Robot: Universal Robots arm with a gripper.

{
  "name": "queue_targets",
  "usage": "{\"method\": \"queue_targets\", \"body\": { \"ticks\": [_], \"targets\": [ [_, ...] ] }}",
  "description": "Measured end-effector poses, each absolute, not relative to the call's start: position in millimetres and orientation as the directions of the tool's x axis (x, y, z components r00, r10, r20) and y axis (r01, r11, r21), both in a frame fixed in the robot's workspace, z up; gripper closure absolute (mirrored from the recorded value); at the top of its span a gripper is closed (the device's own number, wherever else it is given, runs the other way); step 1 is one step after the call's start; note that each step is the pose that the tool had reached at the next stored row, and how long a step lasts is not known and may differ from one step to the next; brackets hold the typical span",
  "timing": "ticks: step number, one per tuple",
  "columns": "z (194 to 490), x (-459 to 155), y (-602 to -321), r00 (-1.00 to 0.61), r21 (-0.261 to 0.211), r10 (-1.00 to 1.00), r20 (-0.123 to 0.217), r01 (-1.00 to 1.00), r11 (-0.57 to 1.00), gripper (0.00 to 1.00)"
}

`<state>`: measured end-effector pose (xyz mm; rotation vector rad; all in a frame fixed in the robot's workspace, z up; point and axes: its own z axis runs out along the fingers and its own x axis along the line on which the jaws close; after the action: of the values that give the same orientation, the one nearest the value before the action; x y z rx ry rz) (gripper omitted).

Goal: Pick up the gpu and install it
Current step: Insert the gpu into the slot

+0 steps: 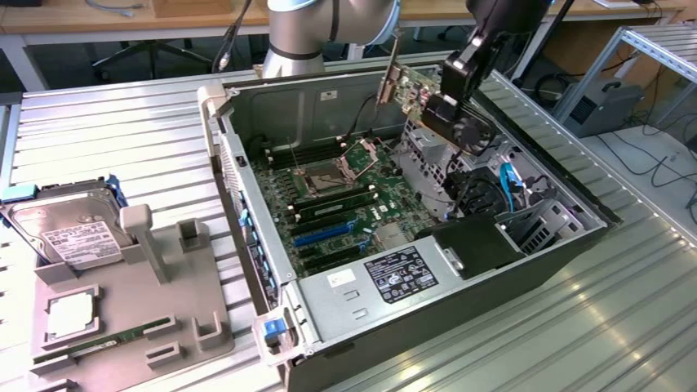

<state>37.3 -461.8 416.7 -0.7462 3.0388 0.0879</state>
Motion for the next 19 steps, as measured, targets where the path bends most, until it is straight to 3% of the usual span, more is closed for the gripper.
{"method": "queue_targets", "body": {
  "ticks": [9,19],
  "targets": [
    [416.7,37.3,-461.8,-0.761,0.052,-0.649,-0.024,-0.649,0.759,0.73],
    [416.7,37.3,-461.8,-0.420,0.052,-0.907,-0.024,-0.907,0.418,0.73]
  ]
}}
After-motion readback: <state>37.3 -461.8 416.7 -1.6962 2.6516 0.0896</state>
